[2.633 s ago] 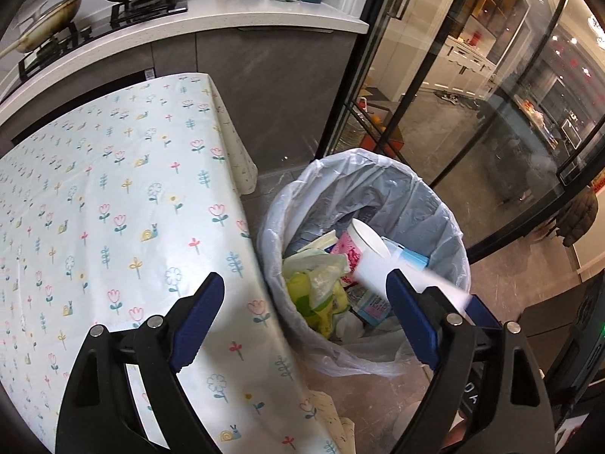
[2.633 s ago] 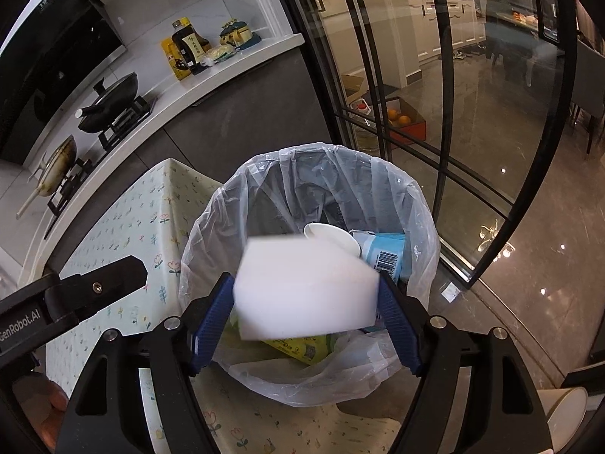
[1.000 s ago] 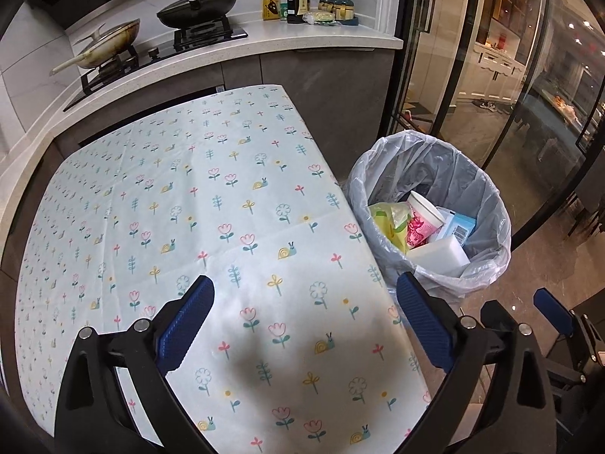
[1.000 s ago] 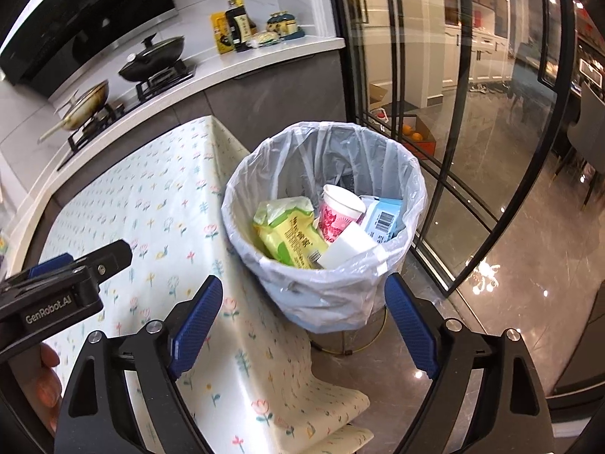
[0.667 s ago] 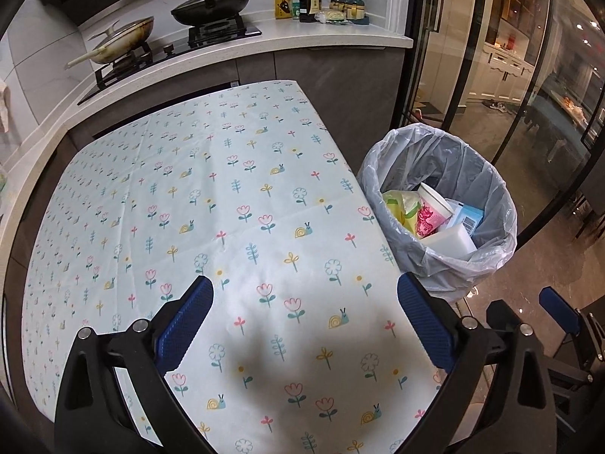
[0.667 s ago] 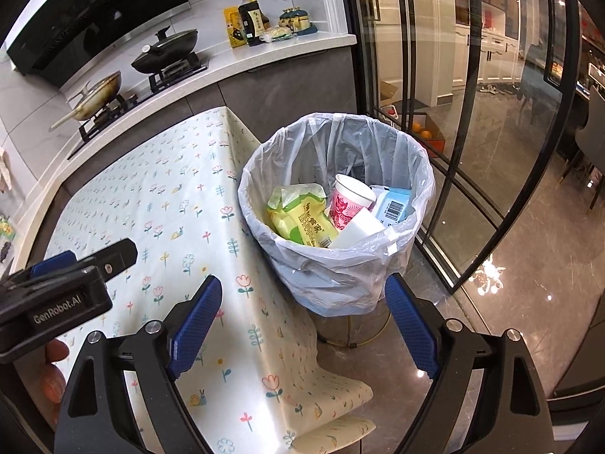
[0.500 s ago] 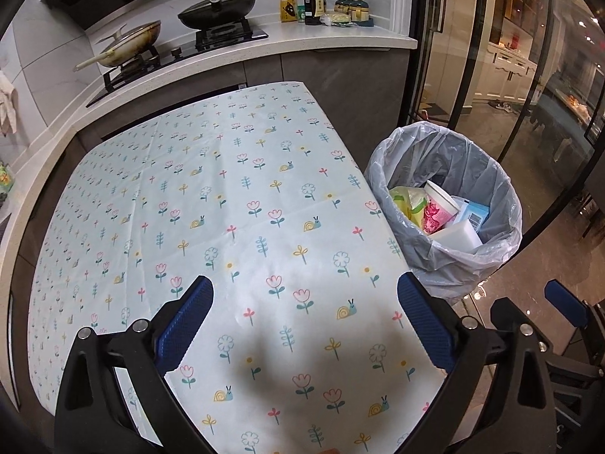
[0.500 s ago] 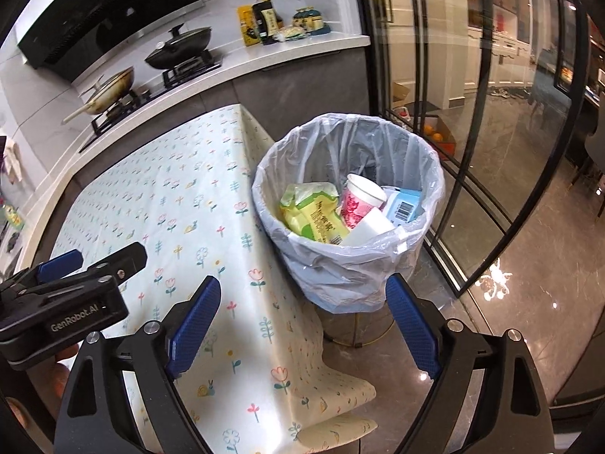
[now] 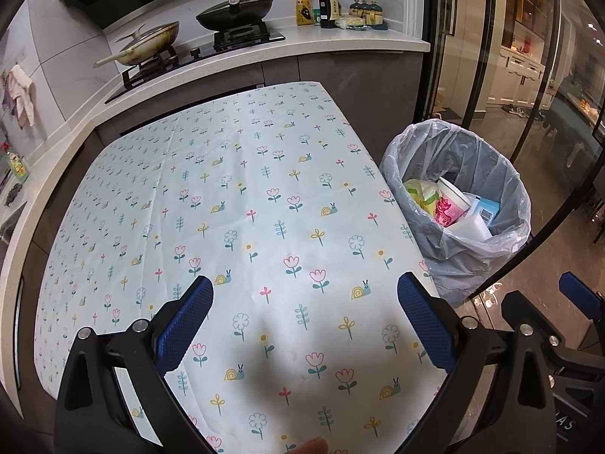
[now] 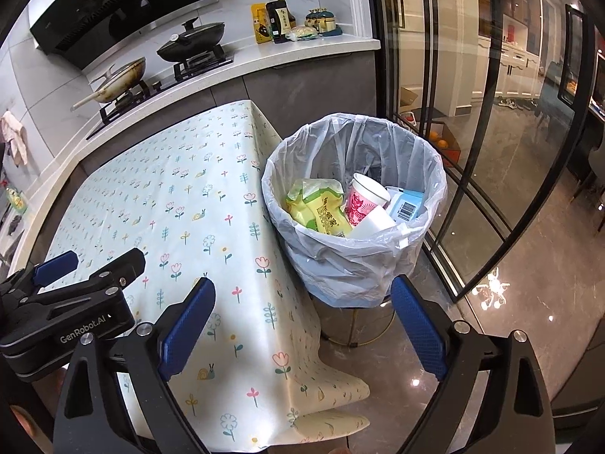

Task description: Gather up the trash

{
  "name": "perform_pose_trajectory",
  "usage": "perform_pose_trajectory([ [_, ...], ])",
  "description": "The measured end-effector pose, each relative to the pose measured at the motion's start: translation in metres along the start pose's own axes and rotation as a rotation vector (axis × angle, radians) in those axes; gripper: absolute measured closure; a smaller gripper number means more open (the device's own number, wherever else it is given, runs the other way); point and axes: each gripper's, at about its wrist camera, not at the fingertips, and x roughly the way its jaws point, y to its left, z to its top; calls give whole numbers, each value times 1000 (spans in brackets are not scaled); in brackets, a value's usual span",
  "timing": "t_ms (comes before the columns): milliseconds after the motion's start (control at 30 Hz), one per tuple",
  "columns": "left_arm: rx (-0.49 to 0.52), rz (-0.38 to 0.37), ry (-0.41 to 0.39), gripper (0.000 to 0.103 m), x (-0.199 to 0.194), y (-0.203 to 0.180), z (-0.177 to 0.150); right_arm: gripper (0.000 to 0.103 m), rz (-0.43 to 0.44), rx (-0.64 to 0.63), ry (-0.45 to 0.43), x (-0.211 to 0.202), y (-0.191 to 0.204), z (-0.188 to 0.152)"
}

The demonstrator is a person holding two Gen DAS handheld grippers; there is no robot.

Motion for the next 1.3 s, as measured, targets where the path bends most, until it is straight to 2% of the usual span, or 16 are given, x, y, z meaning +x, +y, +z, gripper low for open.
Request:
perform_pose_trajectory([
  [800, 19, 45, 1, 9, 9, -7, 0, 13, -7, -14, 36, 7, -3, -1],
  [1300, 16, 35, 7, 9, 13, -8, -1, 13, -13, -11, 42, 11, -7, -1],
])
